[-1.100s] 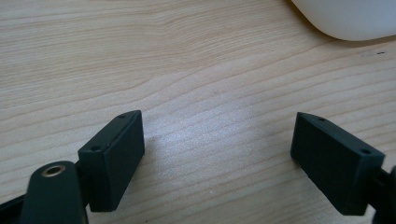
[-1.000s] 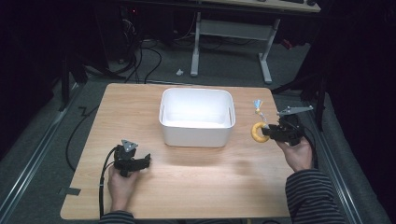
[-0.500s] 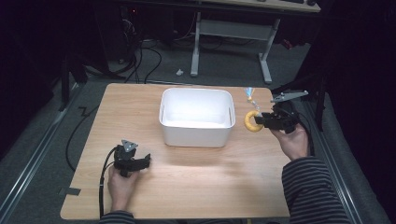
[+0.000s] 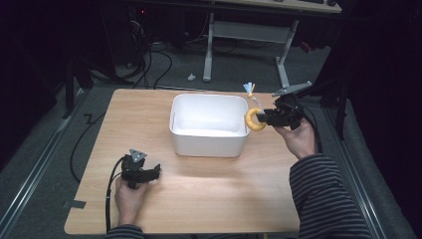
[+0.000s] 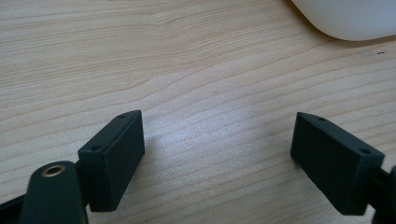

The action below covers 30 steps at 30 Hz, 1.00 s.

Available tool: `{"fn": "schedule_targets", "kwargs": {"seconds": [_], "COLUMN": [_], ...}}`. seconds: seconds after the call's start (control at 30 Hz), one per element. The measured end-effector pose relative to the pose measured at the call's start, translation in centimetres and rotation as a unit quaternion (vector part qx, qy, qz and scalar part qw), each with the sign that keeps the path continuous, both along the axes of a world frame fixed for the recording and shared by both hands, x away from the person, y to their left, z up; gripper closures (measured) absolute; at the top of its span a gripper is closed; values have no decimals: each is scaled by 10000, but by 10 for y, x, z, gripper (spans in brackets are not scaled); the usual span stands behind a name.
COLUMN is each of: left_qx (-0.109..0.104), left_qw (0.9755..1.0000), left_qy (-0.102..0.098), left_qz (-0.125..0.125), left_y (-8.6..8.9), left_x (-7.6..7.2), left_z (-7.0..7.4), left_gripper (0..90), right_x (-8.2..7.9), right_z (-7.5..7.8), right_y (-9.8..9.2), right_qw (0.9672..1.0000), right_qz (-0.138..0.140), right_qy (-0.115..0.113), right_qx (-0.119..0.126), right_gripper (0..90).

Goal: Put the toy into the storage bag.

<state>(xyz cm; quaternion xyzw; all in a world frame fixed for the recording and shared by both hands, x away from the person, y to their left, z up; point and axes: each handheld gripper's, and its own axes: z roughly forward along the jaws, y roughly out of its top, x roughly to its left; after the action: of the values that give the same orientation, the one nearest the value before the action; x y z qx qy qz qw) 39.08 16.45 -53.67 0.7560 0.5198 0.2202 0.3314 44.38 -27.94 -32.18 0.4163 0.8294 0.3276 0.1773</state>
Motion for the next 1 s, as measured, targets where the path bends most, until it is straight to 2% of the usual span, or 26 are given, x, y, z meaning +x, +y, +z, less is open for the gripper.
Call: {"fn": "schedule_targets", "kwargs": {"seconds": [0.2, 0.3, 0.47, 0.6, 0.9, 1.0], "left_qx": [-1, -3, -3, 16, 12, 10], "left_qw": [10000, 10000, 10000, 10000, 10000, 10000], "left_qy": [0, 0, 0, -6, -12, -16], "left_qz": [1, 0, 0, 6, -54, -49], "left_y": [0, 0, 0, 0, -2, -2], "left_x": [0, 0, 0, 0, 0, 0], "left_z": [0, 0, 0, 0, 0, 0], "left_gripper": [180, 180, 180, 179, 186, 187], "right_x": [7, 13, 19, 29, 46, 53], "right_z": [5, 7, 7, 3, -1, -3], "right_y": [10, 20, 29, 40, 65, 79], "right_qw": [10000, 9999, 9999, 9998, 9994, 9989], "right_qz": [22, 68, 115, 150, 215, 264], "right_qy": [-6, 9, 28, 142, 225, 303], "right_qx": [33, -78, -78, -50, -168, -238], "right_gripper": [675, 675, 675, 675, 675, 675]}}
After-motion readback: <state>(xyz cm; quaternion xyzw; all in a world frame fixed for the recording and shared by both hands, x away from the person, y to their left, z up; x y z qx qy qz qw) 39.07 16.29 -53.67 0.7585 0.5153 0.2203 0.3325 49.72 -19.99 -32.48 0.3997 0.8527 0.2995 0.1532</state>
